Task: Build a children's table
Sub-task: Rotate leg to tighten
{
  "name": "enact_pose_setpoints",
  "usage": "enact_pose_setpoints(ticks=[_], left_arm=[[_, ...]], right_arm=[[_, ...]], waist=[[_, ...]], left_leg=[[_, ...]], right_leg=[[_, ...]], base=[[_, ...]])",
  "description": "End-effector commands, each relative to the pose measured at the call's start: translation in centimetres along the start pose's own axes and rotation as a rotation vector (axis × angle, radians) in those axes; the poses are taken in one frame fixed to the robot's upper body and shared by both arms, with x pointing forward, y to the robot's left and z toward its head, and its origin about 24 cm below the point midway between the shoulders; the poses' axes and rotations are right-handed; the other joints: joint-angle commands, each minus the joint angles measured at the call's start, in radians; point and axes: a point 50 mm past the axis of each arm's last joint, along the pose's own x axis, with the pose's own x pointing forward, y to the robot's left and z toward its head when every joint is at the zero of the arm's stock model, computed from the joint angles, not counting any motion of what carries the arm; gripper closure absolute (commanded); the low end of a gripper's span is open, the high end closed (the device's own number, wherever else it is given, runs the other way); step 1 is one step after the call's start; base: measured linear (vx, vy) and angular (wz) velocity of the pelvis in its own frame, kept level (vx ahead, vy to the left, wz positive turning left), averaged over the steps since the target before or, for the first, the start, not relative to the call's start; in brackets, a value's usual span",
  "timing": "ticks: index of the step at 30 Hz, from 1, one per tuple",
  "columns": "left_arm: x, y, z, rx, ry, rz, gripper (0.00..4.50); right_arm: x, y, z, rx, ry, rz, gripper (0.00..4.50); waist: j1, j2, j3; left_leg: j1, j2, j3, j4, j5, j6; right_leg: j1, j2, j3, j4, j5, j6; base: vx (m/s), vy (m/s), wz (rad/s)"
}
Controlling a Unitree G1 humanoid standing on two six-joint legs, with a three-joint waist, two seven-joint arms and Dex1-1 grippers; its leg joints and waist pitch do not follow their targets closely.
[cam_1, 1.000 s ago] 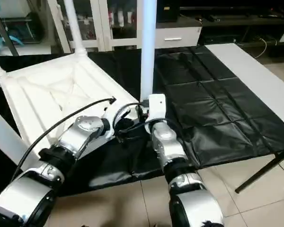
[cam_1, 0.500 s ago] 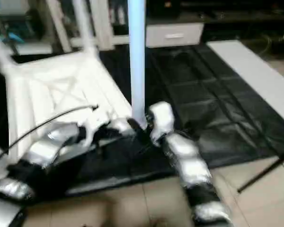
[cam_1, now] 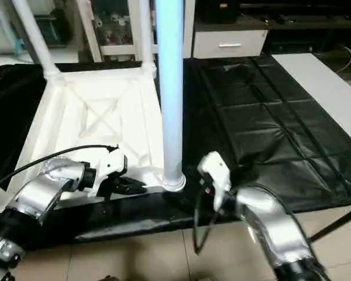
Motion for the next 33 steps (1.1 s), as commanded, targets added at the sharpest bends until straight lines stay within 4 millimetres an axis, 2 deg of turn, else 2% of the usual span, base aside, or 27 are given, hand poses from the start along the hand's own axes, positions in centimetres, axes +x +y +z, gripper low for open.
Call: enact_pose_setpoints(ticks=[1,4,8,10,11,12,14,15,16,18,20,22,23,24,25,26,27,28,29,31,33], left_arm=[[0.5,0.0,-0.4,0.037,0.07,-0.028,4.5],[0.1,0.5,-0.6,0.074,0.093,0.006,4.5],[-0.3,1.0,-0.7,0.091,0.071,0.047,4.5],[-0.6,0.8,-0.4,0.062,0.018,0.04,4.06],[-0.7,0.7,-0.3,0.061,0.002,0.037,4.06],[-0.8,0.5,0.0,0.057,-0.03,0.034,3.95],[-1.0,0.3,0.4,0.069,-0.071,0.037,3.89],[-1.3,0.3,0.8,0.095,-0.102,0.053,3.78],[-1.6,0.3,1.2,0.125,-0.128,0.074,3.65],[-2.1,0.2,1.7,0.16,-0.173,0.103,3.53],[-2.8,0.1,2.5,0.178,-0.254,0.141,3.48],[-4.0,-0.5,4.3,0.098,-0.405,0.203,3.48],[-4.5,-0.8,5.2,0.052,-0.472,0.234,3.48],[-4.9,-1.3,5.9,0.001,-0.528,0.266,3.48],[-5.0,-2.3,6.1,-0.056,-0.566,0.321,3.48],[-5.0,-2.7,5.9,-0.071,-0.567,0.349,3.48],[-5.0,-3.0,5.8,-0.08,-0.566,0.369,3.48],[-4.9,-3.5,5.4,-0.091,-0.555,0.406,3.48],[-4.8,-4.0,4.9,-0.105,-0.543,0.468,3.48],[-4.9,-4.4,3.7,-0.177,-0.481,0.624,3.48],[-5.1,-4.6,3.0,-0.225,-0.428,0.694,3.48]], right_arm=[[-0.1,0.5,0.1,-0.003,-0.005,0.02,0.02],[-0.4,1.0,-0.1,0.003,-0.003,0.005,0.02],[-1.0,1.6,-0.1,0.01,-0.002,-0.021,0.02],[-1.6,1.7,0.1,0.007,-0.011,-0.06,0.0],[-1.8,1.7,0.1,0.007,-0.018,-0.075,0.0],[-2.0,1.8,0.2,0.017,-0.032,-0.09,0.0],[-2.3,1.9,0.3,0.027,-0.05,-0.112,0.0],[-2.3,2.1,0.3,0.033,-0.057,-0.124,0.0],[-2.3,2.2,0.2,0.036,-0.064,-0.142,0.0],[-2.2,2.3,0.2,0.04,-0.075,-0.172,0.0],[-2.1,2.6,0.2,0.053,-0.093,-0.192,0.0],[-2.0,3.0,0.2,0.091,-0.124,-0.228,0.0],[-2.0,3.2,0.2,0.1,-0.134,-0.238,0.0],[-2.1,3.3,0.2,0.11,-0.149,-0.26,0.0],[-2.1,3.5,0.4,0.123,-0.173,-0.29,0.0],[-2.1,3.6,0.5,0.125,-0.182,-0.298,0.0],[-2.1,3.7,0.6,0.126,-0.189,-0.304,0.0],[-2.2,3.8,0.7,0.124,-0.195,-0.317,0.0],[-2.2,4.0,0.8,0.13,-0.198,-0.326,0.0],[-2.1,4.3,0.7,0.137,-0.189,-0.315,0.0],[-2.2,4.3,0.6,0.13,-0.171,-0.32,0.0]], waist=[[-0.004,-0.008,-0.049],[-0.002,-0.008,-0.047],[-0.002,-0.005,-0.048],[-0.006,0.001,-0.047],[-0.004,-0.006,-0.047],[-0.008,-0.023,-0.048],[-0.004,-0.015,-0.049],[-0.004,-0.028,-0.052],[-0.002,-0.027,-0.053],[-0.003,-0.02,-0.056],[-0.004,-0.023,-0.061],[-0.004,-0.025,-0.062],[-0.001,-0.03,-0.061],[0.001,-0.028,-0.059],[0.0,-0.026,-0.057],[-0.001,-0.029,-0.053],[-0.001,-0.031,-0.046],[-0.002,-0.032,-0.044],[-0.004,-0.029,-0.04],[-0.008,-0.026,-0.037],[-0.008,-0.027,-0.035]], left_leg=[[0.012,0.033,-0.012,-0.078,-0.289,0.022],[0.014,0.032,-0.013,-0.078,-0.307,0.016],[0.01,0.033,-0.018,-0.082,-0.32,0.003],[0.01,0.033,-0.019,-0.084,-0.327,-0.003],[0.01,0.034,-0.019,-0.084,-0.329,-0.004],[0.006,0.033,-0.018,-0.083,-0.325,0.002],[0.007,0.037,-0.019,-0.082,-0.297,0.01],[0.003,0.037,-0.018,-0.08,-0.274,0.017],[0.002,0.037,-0.019,-0.08,-0.256,0.021],[0.003,0.037,-0.014,-0.074,-0.206,0.029],[0.006,0.035,-0.012,-0.067,-0.157,0.041],[0.002,0.036,-0.008,-0.062,-0.097,0.061],[0.001,0.035,-0.008,-0.061,-0.095,0.071],[0.0,0.036,-0.007,-0.061,-0.106,0.073],[0.001,0.042,-0.007,-0.063,-0.136,0.062],[-0.002,0.043,-0.008,-0.066,-0.147,0.062],[-0.002,0.041,-0.007,-0.069,-0.188,0.056],[-0.001,0.037,-0.006,-0.071,-0.209,0.051],[0.003,0.039,-0.009,-0.075,-0.262,0.025],[0.004,0.041,-0.012,-0.08,-0.316,-0.003],[0.007,0.037,-0.015,-0.08,-0.346,-0.017]], right_leg=[[0.03,-0.039,0.03,-0.067,-0.285,-0.178],[0.026,-0.04,0.03,-0.075,-0.342,-0.156],[0.03,-0.041,0.029,-0.075,-0.362,-0.134],[0.03,-0.04,0.028,-0.075,-0.366,-0.134],[0.029,-0.042,0.03,-0.075,-0.369,-0.135],[0.03,-0.041,0.029,-0.075,-0.37,-0.135],[0.028,-0.044,0.031,-0.069,-0.342,-0.143],[0.032,-0.044,0.029,-0.064,-0.31,-0.151],[0.033,-0.044,0.029,-0.06,-0.285,-0.156],[0.032,-0.038,0.027,-0.05,-0.173,-0.182],[0.034,-0.034,0.025,-0.038,-0.074,-0.204],[0.039,-0.035,0.025,-0.023,0.027,-0.243],[0.039,-0.036,0.025,-0.025,0.024,-0.248],[0.039,-0.038,0.025,-0.025,0.007,-0.257],[0.04,-0.042,0.026,-0.024,-0.034,-0.26],[0.041,-0.041,0.026,-0.03,-0.054,-0.257],[0.038,-0.037,0.025,-0.042,-0.143,-0.227],[0.035,-0.033,0.025,-0.047,-0.194,-0.207],[0.029,-0.032,0.027,-0.059,-0.296,-0.152],[0.027,-0.029,0.028,-0.068,-0.368,-0.106],[0.022,-0.028,0.028,-0.074,-0.414,-0.075]], base=[[0.0,0.0,0.0],[0.0,0.0,0.0],[0.0,0.0,0.0],[0.0,0.0,0.0],[0.0,0.0,0.0],[0.0,0.0,0.0],[0.0,0.0,0.0],[0.0,0.0,0.0],[0.0,0.0,0.0],[0.0,0.0,0.0],[0.0,0.0,0.0],[0.0,0.0,0.0],[0.0,0.0,0.0],[0.0,0.0,0.0],[0.0,0.0,0.0],[0.0,0.0,0.0],[0.0,0.0,0.0],[0.0,0.0,0.0],[0.0,0.0,0.0],[0.0,0.0,0.0],[0.0,0.0,0.0]])
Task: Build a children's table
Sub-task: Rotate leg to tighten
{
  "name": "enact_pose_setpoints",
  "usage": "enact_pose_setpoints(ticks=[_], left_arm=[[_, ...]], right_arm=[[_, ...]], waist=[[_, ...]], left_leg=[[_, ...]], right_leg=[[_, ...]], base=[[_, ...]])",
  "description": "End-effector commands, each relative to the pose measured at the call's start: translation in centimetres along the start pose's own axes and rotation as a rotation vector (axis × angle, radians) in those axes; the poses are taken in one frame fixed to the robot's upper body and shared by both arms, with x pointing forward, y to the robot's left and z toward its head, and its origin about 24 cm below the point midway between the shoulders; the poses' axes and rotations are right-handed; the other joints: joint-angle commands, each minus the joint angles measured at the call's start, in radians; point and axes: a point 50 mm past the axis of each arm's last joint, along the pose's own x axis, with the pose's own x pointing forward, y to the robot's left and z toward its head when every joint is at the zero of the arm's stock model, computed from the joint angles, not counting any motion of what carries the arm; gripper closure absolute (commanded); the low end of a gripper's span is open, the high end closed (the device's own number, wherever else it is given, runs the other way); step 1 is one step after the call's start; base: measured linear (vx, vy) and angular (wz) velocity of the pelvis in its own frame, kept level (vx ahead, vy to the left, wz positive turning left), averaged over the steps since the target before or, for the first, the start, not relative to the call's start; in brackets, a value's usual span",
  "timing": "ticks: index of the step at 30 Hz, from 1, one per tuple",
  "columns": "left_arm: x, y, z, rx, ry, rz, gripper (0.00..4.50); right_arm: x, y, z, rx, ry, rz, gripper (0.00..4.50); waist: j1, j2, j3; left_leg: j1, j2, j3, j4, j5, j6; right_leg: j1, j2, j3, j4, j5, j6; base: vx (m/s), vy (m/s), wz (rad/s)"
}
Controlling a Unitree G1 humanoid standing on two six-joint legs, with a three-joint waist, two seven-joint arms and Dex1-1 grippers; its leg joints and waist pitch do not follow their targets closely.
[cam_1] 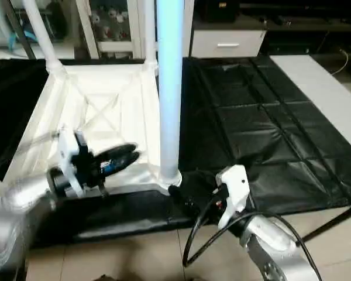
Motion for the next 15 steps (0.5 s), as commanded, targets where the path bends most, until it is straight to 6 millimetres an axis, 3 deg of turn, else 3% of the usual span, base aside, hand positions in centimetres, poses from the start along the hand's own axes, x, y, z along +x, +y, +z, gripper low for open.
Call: enact_pose_setpoints(ticks=[1,6,7,9,10,11,12,13,15], left_arm=[[-0.7,0.8,0.1,0.032,0.04,0.176,3.48],[-0.9,1.0,-1.0,-0.013,0.036,0.383,3.48],[-1.1,1.0,-1.0,-0.023,0.038,0.407,3.48],[-1.2,0.9,-1.0,-0.028,0.035,0.416,3.48],[-1.4,0.7,-0.9,-0.033,0.037,0.428,3.48],[-1.5,0.6,-0.9,-0.036,0.04,0.435,3.48],[-1.5,0.5,-0.9,-0.036,0.04,0.436,3.48],[-1.5,0.4,-0.9,-0.037,0.044,0.443,3.48],[-1.5,0.2,-1.0,-0.037,0.044,0.454,3.48]], right_arm=[[0.0,-0.1,0.1,-0.019,0.013,-0.031,0.0],[0.8,-0.2,0.6,-0.029,-0.007,-0.083,0.0],[1.0,-0.2,0.7,-0.03,-0.015,-0.087,0.0],[1.1,-0.2,0.7,-0.033,-0.016,-0.085,0.0],[1.3,-0.3,0.7,-0.033,-0.018,-0.086,0.0],[1.4,-0.3,0.7,-0.031,-0.02,-0.087,0.0],[1.4,-0.3,0.7,-0.031,-0.02,-0.088,0.0],[1.5,-0.4,0.7,-0.031,-0.021,-0.092,0.0],[1.6,-0.5,0.7,-0.039,-0.018,-0.1,0.0]], waist=[[-0.002,0.001,-0.041],[-0.003,-0.002,-0.042],[-0.001,-0.001,-0.044],[-0.002,-0.001,-0.046],[-0.003,0.0,-0.054],[-0.004,0.0,-0.057],[-0.004,0.001,-0.072],[-0.002,0.001,-0.088],[-0.002,0.004,-0.105]], left_leg=[[0.013,0.029,-0.018,-0.085,-0.357,-0.02],[0.009,0.024,-0.025,-0.083,-0.378,-0.028],[0.009,0.024,-0.026,-0.082,-0.372,-0.027],[-0.003,0.023,-0.025,-0.08,-0.303,-0.02],[-0.015,0.02,-0.017,-0.068,-0.157,0.013],[-0.023,0.017,-0.015,-0.063,-0.094,0.033],[-0.032,0.008,-0.009,-0.044,0.044,0.085],[-0.039,-0.005,-0.003,-0.015,0.232,0.161],[-0.054,-0.013,-0.008,0.002,0.364,0.233]], right_leg=[[0.024,-0.03,0.03,-0.086,-0.43,-0.075],[0.02,-0.028,0.027,-0.092,-0.462,-0.041],[0.018,-0.026,0.028,-0.09,-0.439,-0.041],[0.019,-0.022,0.029,-0.084,-0.341,-0.06],[0.017,-0.011,0.026,-0.069,-0.142,-0.12],[0.016,-0.008,0.023,-0.065,-0.07,-0.143],[0.009,0.0,0.014,-0.052,0.079,-0.183],[-0.007,0.012,0.004,-0.038,0.286,-0.23],[-0.013,0.018,-0.009,-0.026,0.409,-0.256]], base=[[0.0,0.0,0.0],[0.0,0.0,0.0],[0.0,0.0,0.0],[0.0,0.0,0.0],[0.0,0.0,0.0],[0.0,0.0,0.0],[0.0,0.0,0.0],[0.0,0.0,0.0],[-0.039,0.01,-0.01]])
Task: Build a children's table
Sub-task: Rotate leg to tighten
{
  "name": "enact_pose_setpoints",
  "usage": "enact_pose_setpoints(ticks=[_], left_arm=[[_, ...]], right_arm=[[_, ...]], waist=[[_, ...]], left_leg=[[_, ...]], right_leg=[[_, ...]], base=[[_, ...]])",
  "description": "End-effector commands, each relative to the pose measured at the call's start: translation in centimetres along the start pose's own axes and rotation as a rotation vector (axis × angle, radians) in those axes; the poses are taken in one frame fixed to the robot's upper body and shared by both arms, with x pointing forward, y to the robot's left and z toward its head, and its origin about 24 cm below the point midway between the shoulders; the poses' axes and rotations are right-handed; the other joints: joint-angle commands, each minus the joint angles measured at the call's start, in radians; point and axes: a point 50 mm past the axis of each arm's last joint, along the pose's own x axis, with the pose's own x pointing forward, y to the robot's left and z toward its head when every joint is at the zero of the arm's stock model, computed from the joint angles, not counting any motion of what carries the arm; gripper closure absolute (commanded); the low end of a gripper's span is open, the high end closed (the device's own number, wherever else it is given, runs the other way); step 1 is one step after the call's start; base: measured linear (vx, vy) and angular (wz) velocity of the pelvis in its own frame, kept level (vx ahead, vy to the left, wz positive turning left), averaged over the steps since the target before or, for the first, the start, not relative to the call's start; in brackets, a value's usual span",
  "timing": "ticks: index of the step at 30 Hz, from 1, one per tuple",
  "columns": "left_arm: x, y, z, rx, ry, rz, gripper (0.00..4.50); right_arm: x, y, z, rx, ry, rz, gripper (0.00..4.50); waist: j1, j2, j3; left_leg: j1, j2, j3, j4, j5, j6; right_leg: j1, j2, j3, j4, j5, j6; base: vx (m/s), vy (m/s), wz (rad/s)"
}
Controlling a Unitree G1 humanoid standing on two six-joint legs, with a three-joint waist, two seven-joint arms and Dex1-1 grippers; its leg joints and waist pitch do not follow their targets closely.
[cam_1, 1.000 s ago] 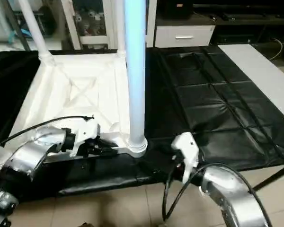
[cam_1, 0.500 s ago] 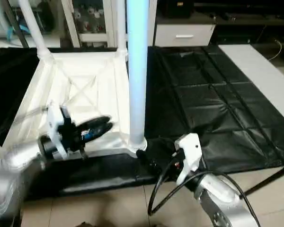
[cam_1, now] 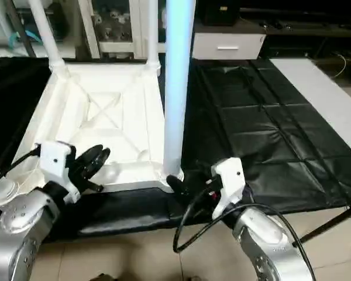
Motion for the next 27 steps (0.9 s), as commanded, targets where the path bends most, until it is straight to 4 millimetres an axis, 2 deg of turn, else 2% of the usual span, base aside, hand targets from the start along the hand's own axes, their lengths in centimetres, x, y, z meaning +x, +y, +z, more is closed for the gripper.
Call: enact_pose_setpoints(ticks=[1,2,3,4,5,6,7,8,9,10,11,12,13,14,15,16,17,18,19,20,21,23,24,25,27], left_arm=[[-0.1,-0.3,0.2,0.005,-0.002,0.012,3.48],[-0.1,-0.4,0.2,0.001,-0.004,0.011,3.48],[-0.1,-0.4,0.2,-0.001,-0.003,0.012,3.48],[-0.1,-0.5,0.1,-0.004,0.001,0.009,3.48],[-0.1,-0.6,0.1,-0.004,0.003,0.01,3.48],[-0.1,-0.6,0.1,-0.003,0.003,0.012,3.48],[-0.1,-0.6,0.1,-0.006,-0.003,0.022,3.48],[-0.1,-0.5,0.0,-0.006,-0.002,0.038,3.48],[-0.2,-0.4,-0.1,-0.004,-0.001,0.063,3.48],[-0.2,-0.4,-0.1,-0.004,-0.001,0.063,3.48],[-0.2,-0.3,-0.2,-0.002,0.001,0.071,3.48],[-0.3,-0.1,-0.2,-0.008,-0.013,0.095,3.48],[-0.8,0.5,-0.3,-0.006,-0.051,0.179,3.48],[-0.8,0.6,-0.3,-0.005,-0.056,0.192,3.48],[-1.4,1.4,-0.5,0.001,-0.087,0.283,3.48],[-1.8,1.9,-0.8,0.012,-0.093,0.34,3.48],[-2.2,2.2,-1.0,0.026,-0.096,0.387,3.48],[-2.7,2.6,-1.3,0.053,-0.097,0.443,3.48],[-3.8,3.1,-2.1,0.067,-0.078,0.514,3.48],[-3.9,3.2,-2.2,0.062,-0.079,0.52,3.48],[-4.2,3.2,-2.2,0.053,-0.089,0.53,3.48],[-4.6,3.6,-1.9,0.033,-0.117,0.572,3.48],[-4.8,3.7,-1.5,0.042,-0.151,0.583,3.48],[-4.9,3.7,-1.2,0.053,-0.183,0.591,3.2],[-5.1,3.7,-0.7,0.065,-0.222,0.6,3.2]], right_arm=[[0.0,-0.2,-0.1,-0.011,0.008,-0.022,0.0],[0.0,-0.3,-0.1,-0.012,0.009,-0.023,0.0],[0.0,-0.3,-0.1,-0.012,0.009,-0.026,0.0],[0.1,-0.4,-0.2,-0.013,0.01,-0.028,0.0],[0.1,-0.4,-0.2,-0.018,0.013,-0.028,0.0],[0.1,-0.4,-0.2,-0.021,0.014,-0.029,0.0],[0.1,-0.5,-0.2,-0.03,0.018,-0.031,0.0],[0.1,-0.6,-0.2,-0.037,0.02,-0.039,0.0],[0.1,-0.8,-0.2,-0.048,0.021,-0.057,0.0],[0.1,-0.8,-0.2,-0.048,0.021,-0.057,0.0],[0.1,-0.9,-0.3,-0.052,0.021,-0.065,0.0],[0.1,-1.2,-0.4,-0.065,0.026,-0.092,0.0],[0.2,-1.9,-0.6,-0.103,0.034,-0.146,0.0],[0.2,-2.0,-0.7,-0.107,0.036,-0.153,0.0],[0.3,-2.4,-1.2,-0.136,0.047,-0.192,0.0],[0.4,-2.6,-1.4,-0.156,0.043,-0.204,0.0],[0.4,-2.6,-1.5,-0.166,0.036,-0.208,0.0],[0.5,-2.5,-1.5,-0.154,0.018,-0.205,0.0],[1.1,-2.0,-1.1,-0.133,-0.031,-0.179,0.0],[1.3,-1.9,-1.0,-0.132,-0.038,-0.167,0.0],[1.4,-1.7,-0.9,-0.131,-0.048,-0.146,0.0],[1.8,-1.2,-0.7,-0.128,-0.065,-0.108,0.0],[2.0,-1.0,-0.7,-0.128,-0.072,-0.079,0.0],[2.2,-0.7,-0.6,-0.131,-0.08,-0.055,0.0],[2.2,-0.3,-0.5,-0.117,-0.1,-0.002,0.0]], waist=[[0.0,0.005,-0.071],[0.002,0.008,-0.066],[-0.009,0.007,-0.047],[-0.023,0.008,-0.024],[-0.034,0.017,-0.013],[-0.055,0.035,0.004],[0.005,0.041,0.036],[0.053,0.049,0.023],[0.039,0.022,-0.007],[0.012,-0.032,-0.026],[0.022,-0.051,0.005],[0.035,-0.037,0.011],[0.042,-0.009,0.006],[0.046,0.0,-0.013],[0.027,0.007,-0.006],[0.024,0.016,-0.008],[0.014,0.011,-0.007],[0.011,0.011,-0.005],[0.007,-0.001,-0.01],[0.003,-0.004,-0.01],[-0.001,0.001,-0.007],[-0.001,0.001,-0.007],[-0.002,-0.007,-0.006],[0.0,-0.006,-0.008],[0.006,-0.01,-0.011]], left_leg=[[0.008,-0.018,0.004,-0.035,0.146,0.251],[0.014,-0.008,0.002,-0.043,0.011,0.233],[0.027,0.003,-0.001,-0.062,-0.264,0.164],[0.063,0.01,-0.011,-0.065,-0.501,0.06],[0.095,0.008,-0.018,-0.057,-0.622,0.011],[0.096,0.034,-0.041,-0.116,-0.815,-0.04],[-0.074,0.07,-0.012,-0.248,-1.003,-0.103],[-0.061,0.039,0.033,-0.246,-1.012,-0.112],[0.01,0.05,0.04,-0.204,-0.809,-0.067],[0.064,0.04,0.01,-0.123,-0.659,-0.091],[0.095,-0.011,-0.057,0.099,-0.236,-0.047],[0.024,-0.041,-0.105,0.081,-0.053,-0.021],[0.051,0.005,-0.099,-0.027,-0.174,-0.086],[0.085,0.017,-0.092,-0.049,-0.206,-0.097],[0.096,0.03,-0.088,-0.088,-0.386,-0.099],[0.096,0.033,-0.086,-0.095,-0.418,-0.101],[0.078,0.025,-0.085,-0.105,-0.412,-0.091],[0.069,0.023,-0.086,-0.115,-0.409,-0.078],[0.07,0.022,-0.083,-0.114,-0.397,-0.063],[0.066,0.021,-0.081,-0.114,-0.383,-0.057],[0.066,0.02,-0.079,-0.116,-0.383,-0.054],[0.07,0.023,-0.077,-0.116,-0.392,-0.061],[0.071,0.022,-0.075,-0.116,-0.402,-0.062],[0.07,0.024,-0.075,-0.118,-0.398,-0.063],[0.072,0.024,-0.072,-0.116,-0.383,-0.055]], right_leg=[[0.027,-0.01,-0.009,-0.067,0.13,-0.253],[0.024,-0.016,-0.01,-0.08,-0.034,-0.241],[0.021,-0.017,-0.021,-0.108,-0.387,-0.169],[-0.002,-0.012,-0.041,-0.136,-0.671,-0.051],[-0.022,-0.002,-0.071,-0.166,-0.76,0.012],[0.027,0.028,-0.128,-0.144,-0.722,0.071],[0.176,0.007,-0.103,0.17,-0.381,-0.026],[0.168,0.022,-0.119,0.155,-0.318,-0.047],[0.144,-0.011,-0.011,0.156,-0.448,-0.024],[0.111,-0.067,0.024,0.07,-0.695,0.036],[0.016,-0.203,0.095,-0.134,-1.108,0.019],[0.093,-0.161,0.105,-0.104,-1.04,-0.002],[0.102,-0.106,0.04,-0.062,-0.796,-0.061],[0.084,-0.057,0.031,-0.032,-0.58,-0.086],[0.091,-0.034,0.027,-0.019,-0.415,-0.12],[0.095,-0.039,0.031,-0.022,-0.376,-0.135],[0.115,-0.044,0.033,-0.027,-0.325,-0.144],[0.122,-0.045,0.029,-0.036,-0.323,-0.132],[0.124,-0.051,0.03,-0.042,-0.334,-0.121],[0.125,-0.052,0.032,-0.044,-0.332,-0.118],[0.119,-0.054,0.035,-0.049,-0.355,-0.114],[0.113,-0.056,0.038,-0.053,-0.369,-0.109],[0.111,-0.055,0.039,-0.055,-0.37,-0.104],[0.111,-0.057,0.041,-0.055,-0.366,-0.097],[0.112,-0.059,0.043,-0.055,-0.324,-0.095]], base=[[-0.078,0.02,-0.02],[-0.108,0.037,-0.01],[-0.122,0.03,-0.02],[-0.122,0.03,-0.02],[-0.13,0.018,-0.04],[-0.178,0.037,-0.12],[-0.178,0.037,-0.12],[-0.147,0.0,0.03],[-0.039,-0.111,0.05],[-0.039,-0.111,0.05],[-0.095,-0.074,-0.1],[-0.075,0.033,-0.05],[-0.075,0.033,-0.05],[-0.076,0.026,0.13],[-0.124,0.027,0.18],[-0.124,0.027,0.18],[-0.028,0.052,-0.05],[-0.006,0.056,-0.11],[-0.006,0.056,-0.11],[0.0,0.0,0.0],[0.0,0.0,0.0],[0.0,0.0,0.0],[0.0,0.0,0.0],[0.0,0.0,0.0],[0.0,0.0,0.0]])
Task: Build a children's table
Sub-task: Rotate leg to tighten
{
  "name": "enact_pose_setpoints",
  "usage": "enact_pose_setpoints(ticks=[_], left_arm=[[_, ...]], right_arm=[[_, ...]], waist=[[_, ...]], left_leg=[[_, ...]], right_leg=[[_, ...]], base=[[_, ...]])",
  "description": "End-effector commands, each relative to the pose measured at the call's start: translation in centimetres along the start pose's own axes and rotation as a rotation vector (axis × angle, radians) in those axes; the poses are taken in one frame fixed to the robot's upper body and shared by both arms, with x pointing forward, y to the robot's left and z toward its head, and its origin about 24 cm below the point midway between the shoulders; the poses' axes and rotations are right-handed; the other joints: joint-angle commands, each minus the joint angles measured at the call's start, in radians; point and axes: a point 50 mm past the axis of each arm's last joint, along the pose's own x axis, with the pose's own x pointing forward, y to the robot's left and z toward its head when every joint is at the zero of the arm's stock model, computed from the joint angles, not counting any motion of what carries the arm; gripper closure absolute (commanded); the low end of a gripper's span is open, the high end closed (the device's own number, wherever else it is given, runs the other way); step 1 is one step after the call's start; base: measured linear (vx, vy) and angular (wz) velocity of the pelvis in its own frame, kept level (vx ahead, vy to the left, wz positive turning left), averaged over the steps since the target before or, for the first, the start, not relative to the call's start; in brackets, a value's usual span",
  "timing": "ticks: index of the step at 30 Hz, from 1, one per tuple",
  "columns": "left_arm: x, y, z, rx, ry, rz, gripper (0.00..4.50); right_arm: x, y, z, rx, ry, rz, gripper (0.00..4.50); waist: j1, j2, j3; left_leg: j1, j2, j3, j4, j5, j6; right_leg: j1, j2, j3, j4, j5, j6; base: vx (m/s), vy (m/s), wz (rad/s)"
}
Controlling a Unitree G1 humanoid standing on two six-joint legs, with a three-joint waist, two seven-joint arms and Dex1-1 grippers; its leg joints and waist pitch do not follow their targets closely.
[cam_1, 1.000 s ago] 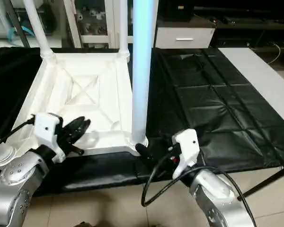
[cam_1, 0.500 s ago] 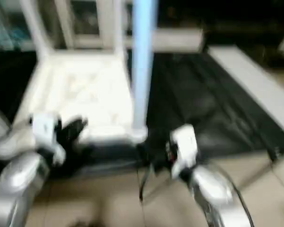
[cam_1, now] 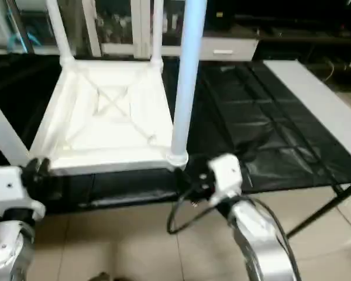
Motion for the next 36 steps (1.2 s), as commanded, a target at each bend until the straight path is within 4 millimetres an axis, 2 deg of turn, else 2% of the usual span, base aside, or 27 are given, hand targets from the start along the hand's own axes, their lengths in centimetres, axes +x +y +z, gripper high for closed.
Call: enact_pose_setpoints(ticks=[1,2,3,4,5,6,8,10,14,16,17,19,21,22,26,27,30,32,35,36], left_arm=[[0.0,0.1,0.7,-0.002,-0.047,0.018,3.14],[-0.1,0.2,1.1,0.006,-0.076,0.027,3.07],[-0.2,0.5,1.3,0.024,-0.098,0.045,3.07],[-0.1,1.1,2.2,0.041,-0.156,0.085,2.94],[-0.1,1.1,2.2,0.041,-0.156,0.085,2.94],[0.0,1.3,2.4,0.044,-0.171,0.096,2.75],[0.0,1.4,2.7,0.049,-0.189,0.1,2.62],[-0.2,1.5,2.8,0.057,-0.205,0.1,2.38],[-0.5,1.6,2.6,0.044,-0.205,0.087,2.04],[-0.5,1.8,2.7,0.044,-0.214,0.104,1.87],[-0.4,1.9,2.7,0.042,-0.214,0.105,1.87],[-0.2,2.0,2.8,0.028,-0.223,0.111,1.66],[-0.1,2.1,2.8,0.019,-0.224,0.116,1.52],[0.1,2.2,2.9,0.005,-0.226,0.125,1.46],[1.0,2.6,3.1,-0.034,-0.23,0.128,1.08],[1.4,2.8,3.1,-0.042,-0.227,0.119,1.01],[2.4,3.3,3.3,-0.053,-0.206,0.084,0.86],[2.9,3.7,3.4,-0.05,-0.195,0.074,0.56],[4.1,4.2,3.6,-0.055,-0.171,0.027,0.47],[4.1,4.2,3.6,-0.055,-0.171,0.026,0.23]], right_arm=[[0.0,0.0,0.2,0.005,-0.017,0.023,0.0],[0.1,0.3,0.3,0.042,-0.043,0.072,0.0],[0.2,0.3,0.4,0.052,-0.056,0.09,0.0],[0.4,0.5,0.7,0.074,-0.08,0.12,0.0],[0.4,0.5,0.7,0.074,-0.08,0.12,0.0],[0.5,0.5,0.7,0.078,-0.088,0.129,0.0],[0.7,0.5,0.8,0.081,-0.098,0.137,0.0],[0.8,0.5,0.7,0.079,-0.103,0.137,0.0],[0.8,0.5,0.7,0.098,-0.125,0.127,0.0],[0.7,0.6,0.7,0.099,-0.131,0.125,0.0],[0.6,0.6,0.7,0.101,-0.134,0.126,0.0],[0.5,0.8,0.6,0.106,-0.139,0.126,0.0],[0.4,0.8,0.6,0.109,-0.14,0.124,0.0],[0.4,0.8,0.6,0.113,-0.144,0.12,0.0],[0.3,0.8,0.7,0.116,-0.153,0.103,0.0],[0.3,0.8,0.7,0.116,-0.154,0.1,0.0],[0.4,0.8,0.6,0.119,-0.156,0.098,0.0],[0.4,0.8,0.6,0.121,-0.156,0.099,0.0],[0.5,0.9,0.6,0.125,-0.158,0.101,0.0],[0.5,0.9,0.6,0.125,-0.158,0.101,0.0]], waist=[[0.001,0.014,-0.03],[0.003,0.01,-0.033],[0.003,0.009,-0.033],[0.004,0.003,-0.036],[0.005,0.006,-0.038],[0.005,0.007,-0.039],[0.007,0.004,-0.041],[0.01,0.005,-0.042],[0.017,0.005,-0.04],[0.021,0.008,-0.038],[0.023,0.015,-0.037],[0.028,0.012,-0.036],[0.031,0.012,-0.036],[0.032,0.015,-0.036],[0.032,0.015,-0.037],[0.031,0.015,-0.038],[0.03,0.019,-0.041],[0.03,0.019,-0.042],[0.03,0.021,-0.043],[0.031,0.021,-0.045]], left_leg=[[0.015,0.056,-0.022,-0.112,-0.336,-0.017],[0.016,0.057,-0.022,-0.114,-0.31,-0.017],[0.014,0.054,-0.021,-0.112,-0.314,-0.014],[0.013,0.055,-0.021,-0.11,-0.3,-0.005],[0.013,0.054,-0.021,-0.109,-0.288,0.001],[0.013,0.056,-0.021,-0.108,-0.264,0.006],[0.015,0.056,-0.02,-0.105,-0.231,0.011],[0.016,0.055,-0.016,-0.103,-0.2,0.019],[0.017,0.055,-0.015,-0.105,-0.215,0.016],[0.021,0.056,-0.015,-0.109,-0.259,0.0],[0.022,0.056,-0.016,-0.11,-0.268,-0.005],[0.023,0.056,-0.015,-0.112,-0.297,-0.017],[0.025,0.056,-0.014,-0.113,-0.303,-0.021],[0.025,0.056,-0.015,-0.114,-0.312,-0.027],[0.025,0.053,-0.015,-0.113,-0.31,-0.034],[0.021,0.053,-0.017,-0.115,-0.3,-0.035],[0.023,0.05,-0.016,-0.111,-0.271,-0.037],[0.023,0.05,-0.016,-0.111,-0.257,-0.036],[0.025,0.048,-0.015,-0.11,-0.244,-0.037],[0.027,0.047,-0.014,-0.109,-0.241,-0.036]], right_leg=[[0.001,-0.06,0.041,-0.097,-0.181,-0.105],[0.003,-0.056,0.038,-0.09,-0.107,-0.11],[0.004,-0.056,0.038,-0.088,-0.094,-0.109],[0.007,-0.057,0.039,-0.086,-0.057,-0.109],[0.008,-0.057,0.039,-0.083,-0.035,-0.113],[0.009,-0.058,0.038,-0.081,0.003,-0.117],[0.011,-0.058,0.037,-0.076,0.054,-0.122],[0.012,-0.058,0.037,-0.075,0.089,-0.126],[0.013,-0.058,0.037,-0.076,0.068,-0.122],[0.009,-0.058,0.039,-0.081,0.013,-0.117],[0.008,-0.058,0.039,-0.08,0.003,-0.115],[0.006,-0.058,0.041,-0.085,-0.034,-0.107],[0.003,-0.057,0.042,-0.086,-0.042,-0.105],[0.003,-0.057,0.041,-0.087,-0.053,-0.104],[0.002,-0.056,0.042,-0.086,-0.048,-0.101],[0.006,-0.057,0.04,-0.083,-0.038,-0.101],[0.004,-0.055,0.04,-0.078,0.002,-0.103],[0.005,-0.054,0.039,-0.075,0.026,-0.108],[0.005,-0.052,0.038,-0.073,0.05,-0.112],[0.004,-0.052,0.038,-0.072,0.053,-0.113]], base=[[0.0,0.0,0.0],[0.0,0.0,0.0],[0.054,0.021,-0.03],[0.0,0.0,0.0],[0.0,0.0,0.0],[0.0,0.0,0.0],[0.0,0.0,0.0],[0.0,0.0,0.0],[0.0,0.0,0.0],[0.0,0.0,0.0],[0.0,0.0,0.0],[0.0,0.0,0.0],[0.0,0.0,0.0],[0.0,0.0,0.0],[0.0,0.0,0.0],[0.0,0.0,0.0],[0.0,0.0,0.0],[0.0,0.0,0.0],[0.0,0.0,0.0],[0.0,0.0,0.0]])
